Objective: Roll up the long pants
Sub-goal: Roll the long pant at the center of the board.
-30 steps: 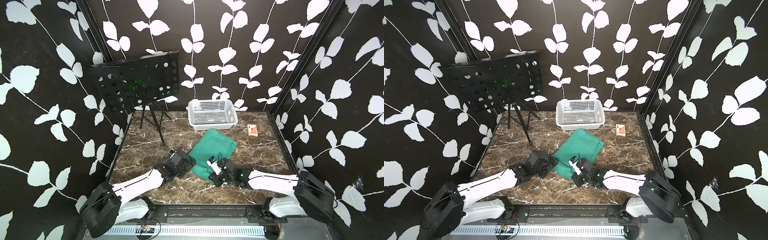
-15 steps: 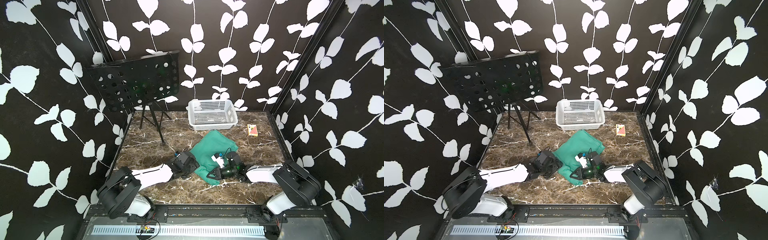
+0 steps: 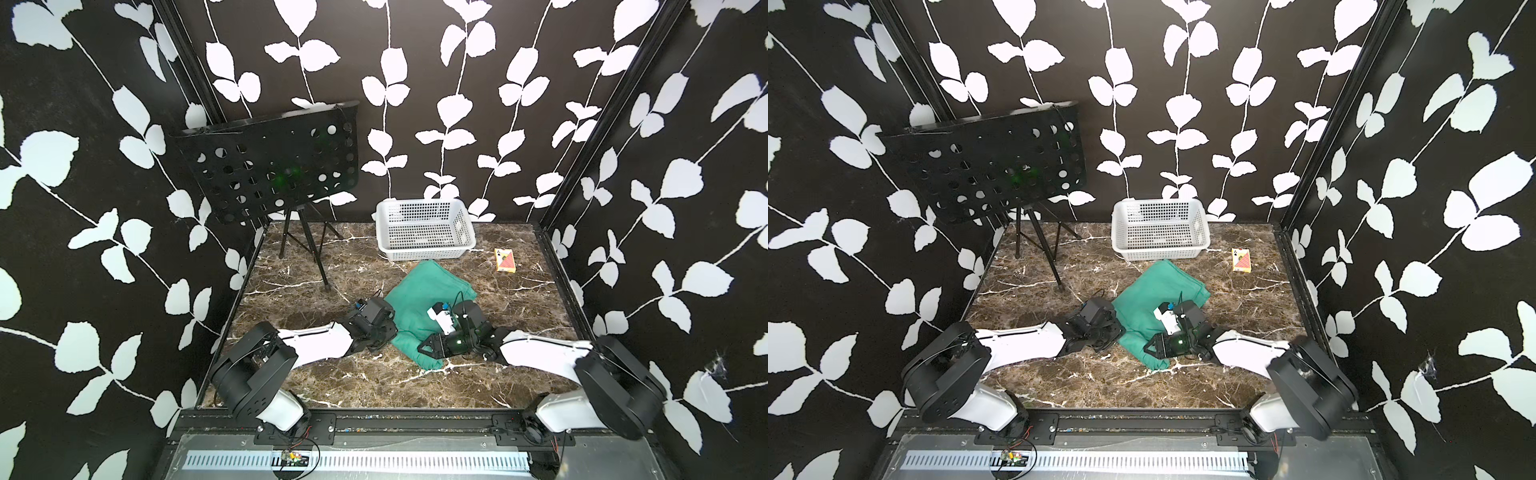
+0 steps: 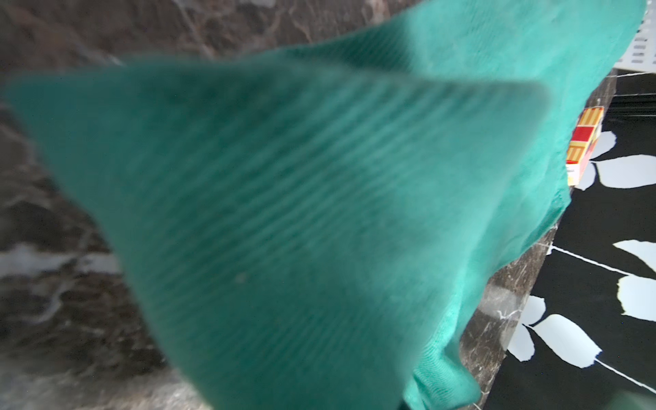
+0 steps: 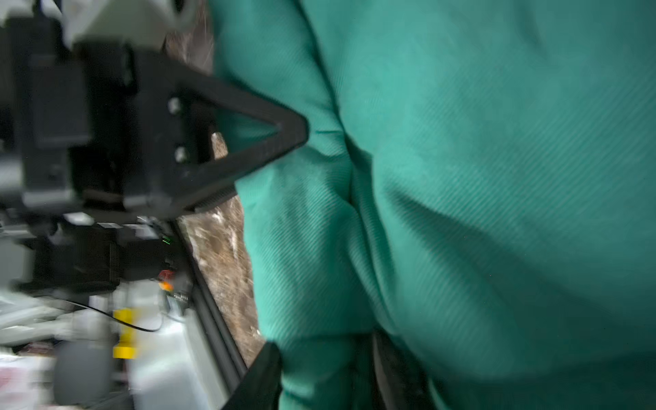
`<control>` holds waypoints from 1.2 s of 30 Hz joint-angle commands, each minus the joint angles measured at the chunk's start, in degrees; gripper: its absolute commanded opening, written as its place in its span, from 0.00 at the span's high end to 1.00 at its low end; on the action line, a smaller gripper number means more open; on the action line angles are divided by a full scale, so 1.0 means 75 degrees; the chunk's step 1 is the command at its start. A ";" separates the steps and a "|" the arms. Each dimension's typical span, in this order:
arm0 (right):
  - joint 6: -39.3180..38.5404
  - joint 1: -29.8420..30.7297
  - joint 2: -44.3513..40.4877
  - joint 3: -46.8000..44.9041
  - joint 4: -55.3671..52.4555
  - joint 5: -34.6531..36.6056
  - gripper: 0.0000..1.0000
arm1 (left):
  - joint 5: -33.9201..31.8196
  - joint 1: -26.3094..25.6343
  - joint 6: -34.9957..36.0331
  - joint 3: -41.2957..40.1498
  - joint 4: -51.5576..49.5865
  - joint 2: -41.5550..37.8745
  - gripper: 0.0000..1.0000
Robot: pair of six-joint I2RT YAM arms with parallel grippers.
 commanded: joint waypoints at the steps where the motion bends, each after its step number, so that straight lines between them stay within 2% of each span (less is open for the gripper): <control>1: -0.1461 0.0653 -0.0944 0.0524 -0.1807 0.2754 0.46 | -0.0196 0.0071 -0.0001 0.0063 -0.0690 -0.0009 0.76; 3: -0.2170 0.1241 -0.1453 0.0683 -0.2020 0.4000 0.38 | -0.0215 0.0072 -0.0038 0.0051 -0.0728 -0.0066 0.76; 6: -0.3191 0.2122 -0.1879 0.0637 -0.1781 0.5764 0.35 | -0.0216 0.0072 -0.0080 0.0048 -0.0763 -0.0121 0.76; 8: -0.3955 0.2771 -0.1836 0.0563 -0.1413 0.6567 0.34 | -0.0214 0.0069 -0.0074 0.0105 -0.0812 -0.0140 0.76; 12: -0.5125 0.3730 -0.0958 0.0803 -0.0921 0.7501 0.35 | -0.0247 0.0070 -0.0084 0.0134 -0.0851 -0.0182 0.75; 14: -0.5383 0.4000 -0.0311 0.1042 -0.0838 0.7801 0.35 | -0.0255 0.0066 -0.0097 0.0125 -0.0868 -0.0199 0.75; 19: -0.5583 0.4165 0.1053 0.1061 0.0028 0.8328 0.36 | -0.0248 0.0070 -0.0178 0.0079 -0.0856 -0.0257 0.75; 21: -0.5623 0.4150 0.1678 0.1083 0.0322 0.8596 0.40 | -0.0248 0.0066 -0.0194 0.0085 -0.0857 -0.0286 0.75; 22: -0.5610 0.4152 0.1818 0.1119 0.0357 0.8708 0.46 | -0.0240 0.0066 -0.0208 0.0087 -0.0877 -0.0291 0.75; 23: -0.5509 0.4153 0.2116 0.1145 0.0338 0.8752 0.57 | -0.0236 0.0071 -0.0226 0.0086 -0.0897 -0.0320 0.74; 26: -0.5066 0.4144 0.1999 0.1108 0.0180 0.8640 0.88 | -0.0271 0.0068 -0.0283 0.0076 -0.1024 -0.0487 0.72; 28: -0.4754 0.4130 0.1942 0.1122 -0.0110 0.8477 1.00 | -0.0358 0.0071 -0.0340 0.0034 -0.1062 -0.0669 0.68; 29: -0.4514 0.4108 0.1624 0.1128 -0.0326 0.8314 1.00 | -0.0408 0.0072 -0.0375 0.0020 -0.1084 -0.0781 0.63; 31: -0.4071 0.4048 0.1372 0.1088 -0.0581 0.7885 1.00 | -0.0516 0.0066 -0.0425 0.0005 -0.1158 -0.1024 0.46; 33: -0.3544 0.3882 0.1060 0.1024 -0.0857 0.7081 1.00 | -0.0642 0.0072 -0.0414 0.0013 -0.1313 -0.1332 0.30; 36: -0.2828 0.3451 0.0607 0.0788 -0.0798 0.5313 1.00 | -0.0812 0.0072 -0.0344 0.0006 -0.1588 -0.1813 0.19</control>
